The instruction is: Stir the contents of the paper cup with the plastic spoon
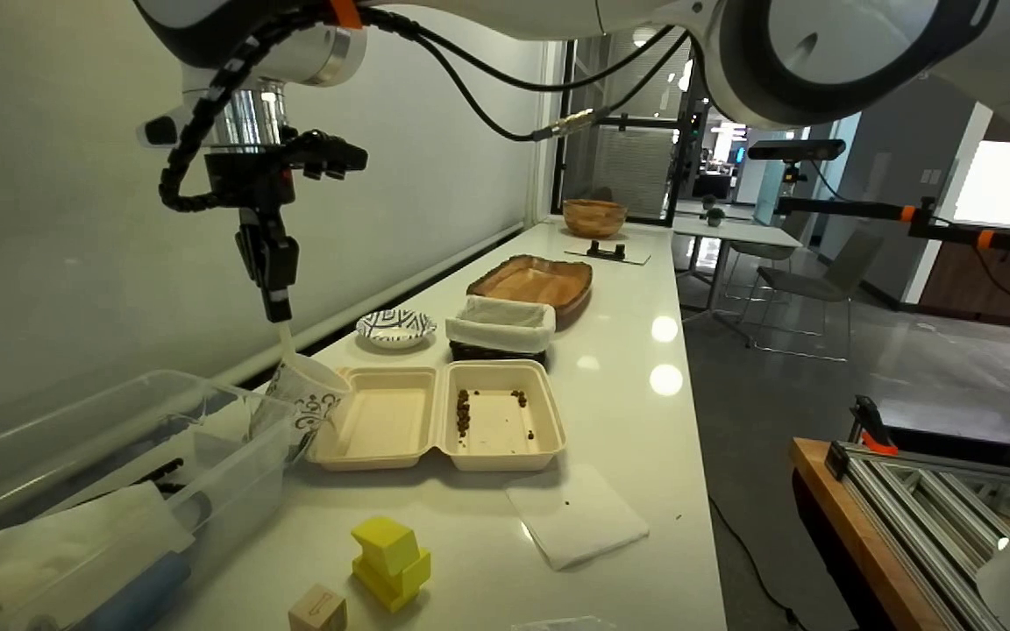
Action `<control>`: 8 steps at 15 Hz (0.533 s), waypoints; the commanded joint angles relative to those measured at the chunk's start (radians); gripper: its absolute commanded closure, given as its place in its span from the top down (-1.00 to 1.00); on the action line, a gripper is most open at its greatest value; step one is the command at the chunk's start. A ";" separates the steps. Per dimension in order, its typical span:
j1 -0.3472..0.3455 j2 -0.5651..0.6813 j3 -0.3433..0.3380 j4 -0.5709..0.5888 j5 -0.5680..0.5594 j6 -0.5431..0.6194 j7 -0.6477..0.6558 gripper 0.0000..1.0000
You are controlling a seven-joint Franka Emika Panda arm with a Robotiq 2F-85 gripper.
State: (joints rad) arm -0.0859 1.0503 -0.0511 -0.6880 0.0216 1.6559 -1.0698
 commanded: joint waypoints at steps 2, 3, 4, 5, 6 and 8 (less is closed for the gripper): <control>0.005 -0.003 -0.004 -0.036 -0.013 0.117 -0.046 -0.97; 0.002 -0.002 0.001 -0.038 -0.006 0.138 -0.052 -0.97; 0.001 0.000 0.002 -0.042 -0.005 0.168 -0.061 -0.97; -0.001 -0.001 0.006 -0.048 0.002 0.182 -0.065 -0.97; -0.003 -0.005 0.011 -0.058 0.007 0.191 -0.071 -0.97; -0.005 -0.011 0.020 -0.074 0.014 0.192 -0.083 -0.97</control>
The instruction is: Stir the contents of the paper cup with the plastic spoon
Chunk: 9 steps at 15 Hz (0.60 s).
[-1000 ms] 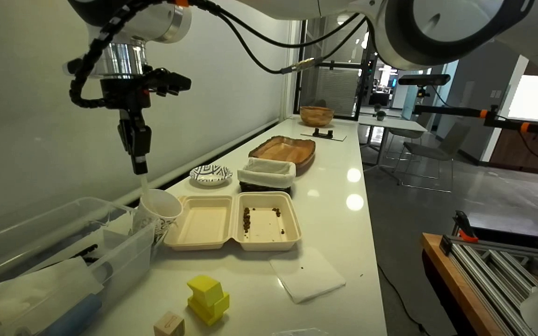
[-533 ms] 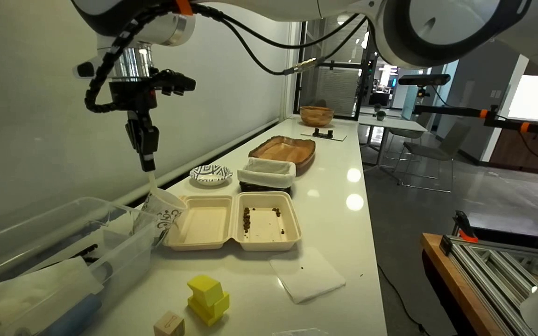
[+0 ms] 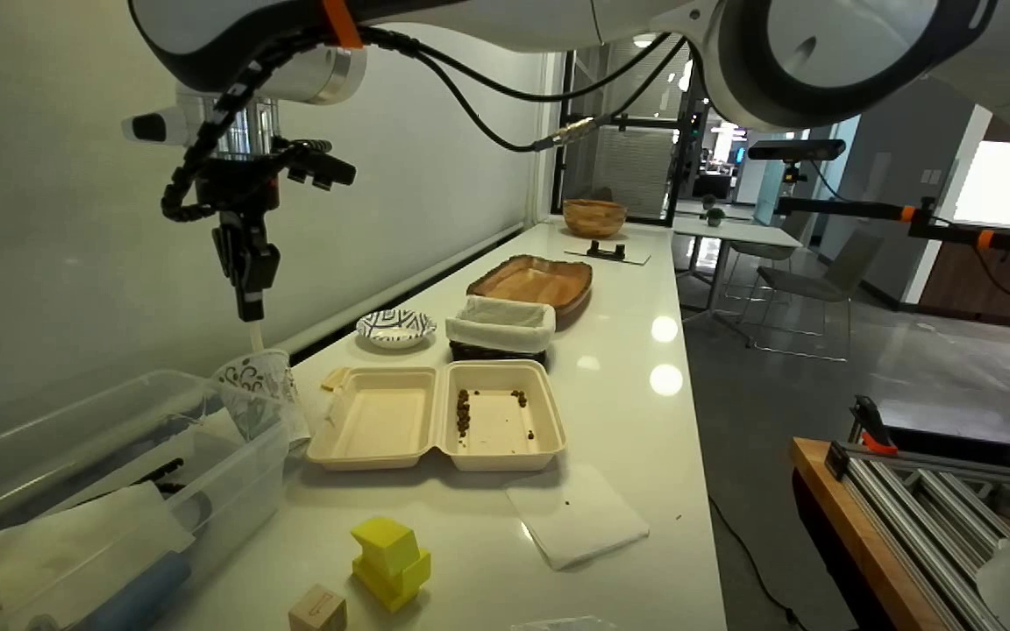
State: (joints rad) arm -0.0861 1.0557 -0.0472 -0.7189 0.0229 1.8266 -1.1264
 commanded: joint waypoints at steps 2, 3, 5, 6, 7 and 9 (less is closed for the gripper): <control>-0.006 -0.021 0.023 -0.052 0.017 0.004 -0.034 -0.97; -0.006 -0.025 0.028 -0.058 0.019 -0.009 -0.038 -0.97; -0.003 -0.036 0.031 -0.072 0.016 -0.032 -0.032 -0.97; -0.001 -0.043 0.032 -0.078 0.013 -0.045 -0.027 -0.97; 0.004 -0.055 0.030 -0.086 0.008 -0.064 -0.017 -0.97; 0.007 -0.077 0.033 -0.096 0.010 -0.110 -0.016 -0.97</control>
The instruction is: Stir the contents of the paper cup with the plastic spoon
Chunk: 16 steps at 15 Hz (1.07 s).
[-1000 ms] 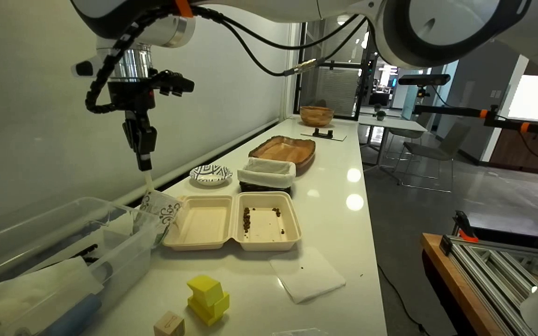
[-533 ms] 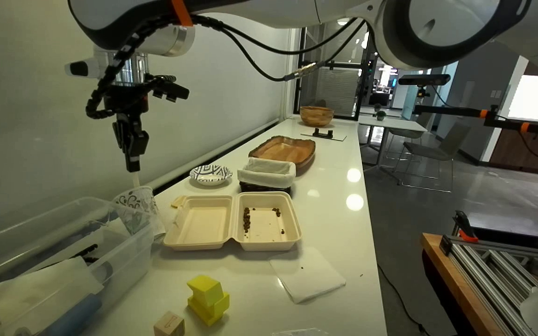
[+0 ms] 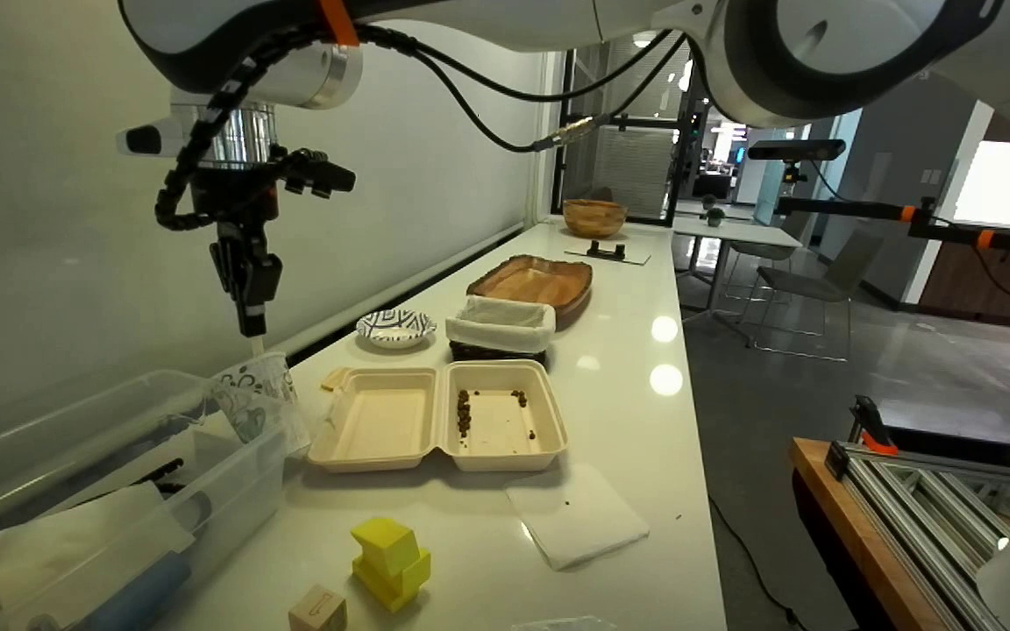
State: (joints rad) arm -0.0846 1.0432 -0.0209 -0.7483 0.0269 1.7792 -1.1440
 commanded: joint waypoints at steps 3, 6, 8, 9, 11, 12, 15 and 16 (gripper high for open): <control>0.010 -0.093 0.007 -0.079 0.002 -0.125 0.012 -0.97; 0.007 -0.110 0.011 -0.092 0.008 -0.194 0.015 -0.97; 0.003 -0.114 0.014 -0.102 0.012 -0.202 0.008 -0.97; 0.002 -0.114 0.015 -0.108 0.013 -0.200 0.007 -0.97; 0.003 -0.106 0.010 -0.116 0.005 -0.171 0.004 -0.97; 0.002 -0.103 0.010 -0.121 0.004 -0.156 -0.001 -0.97; -0.004 -0.102 0.017 -0.139 0.010 -0.089 -0.018 -0.97; -0.005 -0.104 0.020 -0.148 0.014 -0.065 -0.022 -0.97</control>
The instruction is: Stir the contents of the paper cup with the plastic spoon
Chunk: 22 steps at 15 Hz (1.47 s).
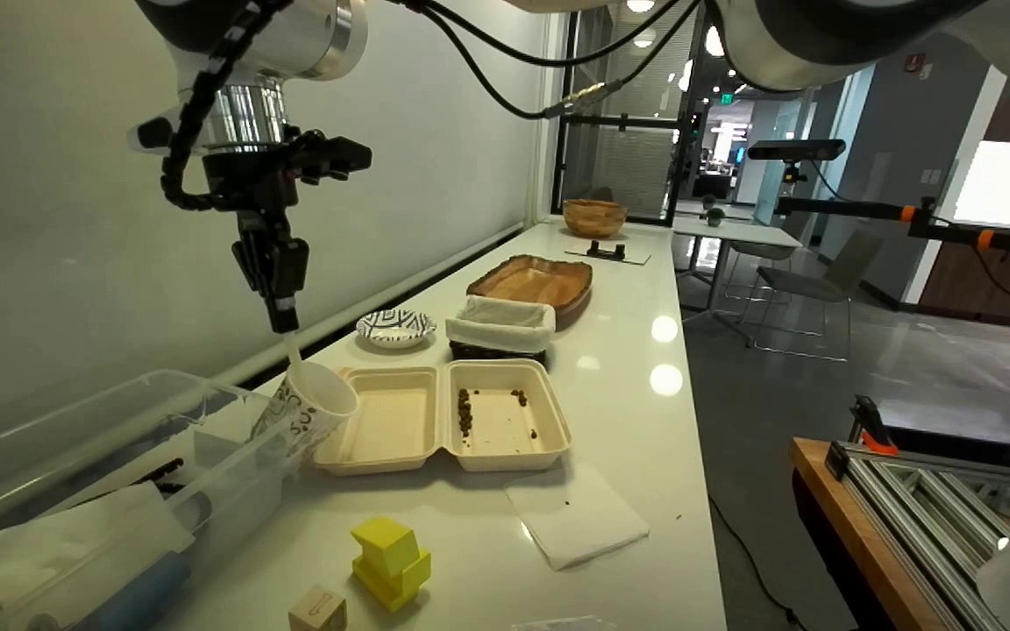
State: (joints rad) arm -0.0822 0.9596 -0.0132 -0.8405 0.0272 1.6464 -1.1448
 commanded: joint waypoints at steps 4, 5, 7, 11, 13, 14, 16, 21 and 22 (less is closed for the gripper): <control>-0.012 -0.036 0.033 -0.098 0.029 0.182 -0.038 -0.97; -0.015 -0.039 0.039 -0.107 0.036 0.198 -0.038 -0.97; -0.020 -0.040 0.049 -0.119 0.050 0.226 -0.040 -0.97; -0.031 -0.047 0.062 -0.145 0.067 0.231 -0.039 -0.97; -0.041 -0.054 0.074 -0.158 0.088 0.210 -0.040 -0.97; -0.046 -0.056 0.080 -0.163 0.099 0.212 -0.041 -0.97; -0.046 -0.062 0.077 -0.180 0.098 0.232 -0.042 -0.97; -0.051 -0.076 0.083 -0.211 0.106 0.257 -0.066 -0.97; -0.056 -0.075 0.092 -0.211 0.081 0.261 -0.062 -0.97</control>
State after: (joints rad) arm -0.1265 0.9216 0.0601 -0.9818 0.1240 1.8641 -1.1899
